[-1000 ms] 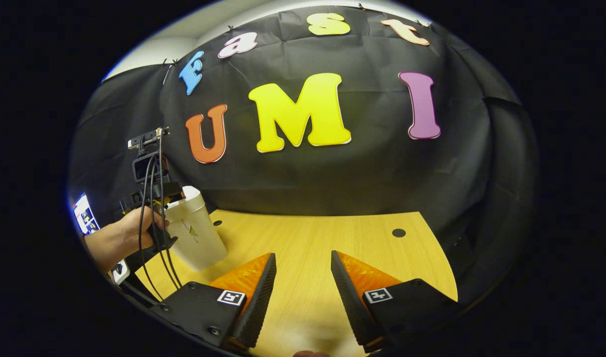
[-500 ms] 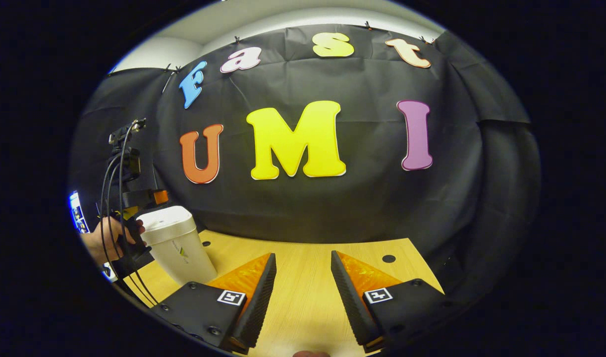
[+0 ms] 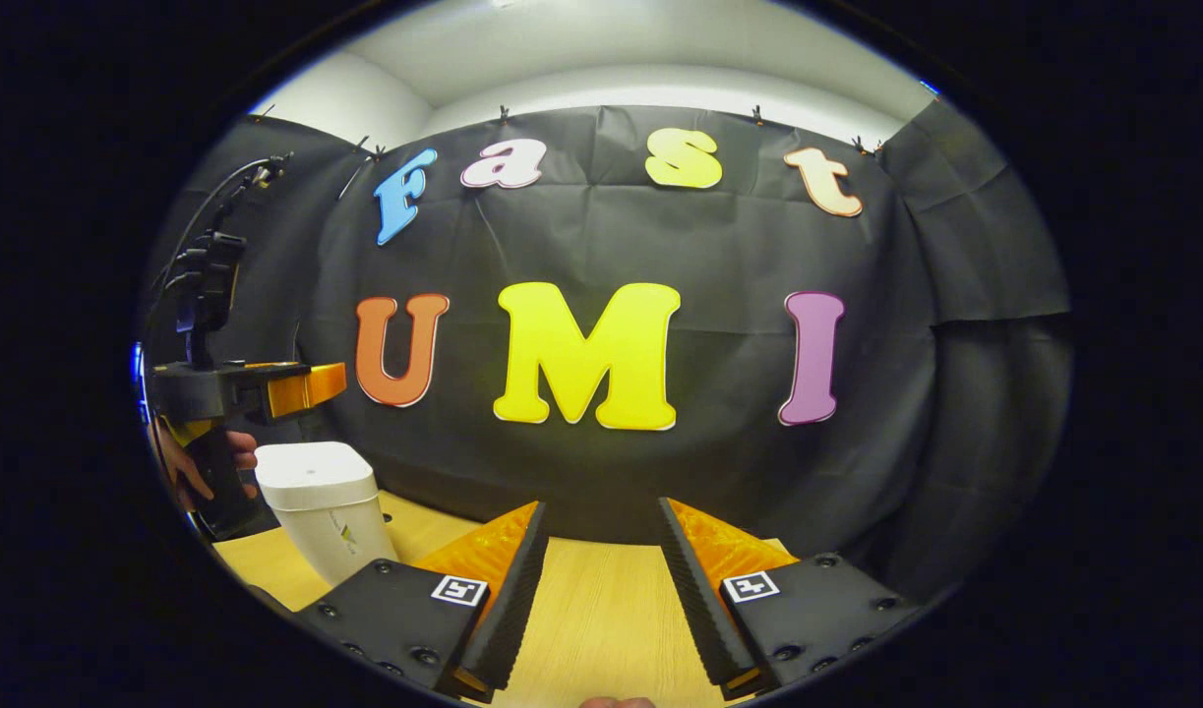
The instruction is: Press the lid of the desktop garbage bin to open it, pick up the crumpled paper on the desktop and throw it into the bin, then pick up the pop can on the desktop and drop it into the bin, and finally close the garbage bin lid.
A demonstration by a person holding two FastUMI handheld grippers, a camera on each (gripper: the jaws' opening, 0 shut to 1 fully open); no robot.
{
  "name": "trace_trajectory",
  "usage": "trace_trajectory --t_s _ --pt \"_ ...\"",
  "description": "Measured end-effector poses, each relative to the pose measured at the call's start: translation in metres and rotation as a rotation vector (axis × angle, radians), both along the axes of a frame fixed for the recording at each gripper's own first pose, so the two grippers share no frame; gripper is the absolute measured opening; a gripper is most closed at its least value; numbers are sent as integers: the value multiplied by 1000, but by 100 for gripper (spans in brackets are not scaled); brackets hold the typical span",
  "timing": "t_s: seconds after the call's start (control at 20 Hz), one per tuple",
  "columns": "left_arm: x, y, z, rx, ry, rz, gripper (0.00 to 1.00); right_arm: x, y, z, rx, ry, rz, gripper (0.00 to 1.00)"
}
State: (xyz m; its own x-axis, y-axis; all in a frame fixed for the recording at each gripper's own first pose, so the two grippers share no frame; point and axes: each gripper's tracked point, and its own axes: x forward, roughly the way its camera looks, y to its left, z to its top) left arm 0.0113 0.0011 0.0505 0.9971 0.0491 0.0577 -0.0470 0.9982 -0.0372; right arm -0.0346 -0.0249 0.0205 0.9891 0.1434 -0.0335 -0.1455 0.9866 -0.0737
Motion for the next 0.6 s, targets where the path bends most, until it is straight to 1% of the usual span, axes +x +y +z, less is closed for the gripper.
trace_trajectory --t_s 0.15,0.2,0.25,0.35,0.5,0.6 --pt "-14 -22 -6 -18 11 -73 95 -4 3 7 2 -28 -14 70" --pt "-18 -27 -10 -35 24 -87 95 -6 3 9 5 -35 -21 72" --pt "-22 -32 -13 -44 29 -104 95 -7 3 11 10 -44 -27 72" --pt "-28 -38 -15 -48 27 -126 96 -8 2 18 20 -69 -47 75" --pt "-35 -47 -20 -29 29 -160 96 -7 1 22 29 -83 -69 78" --pt "-39 -50 -19 -10 17 -166 96 -5 -1 25 33 -85 -89 81"
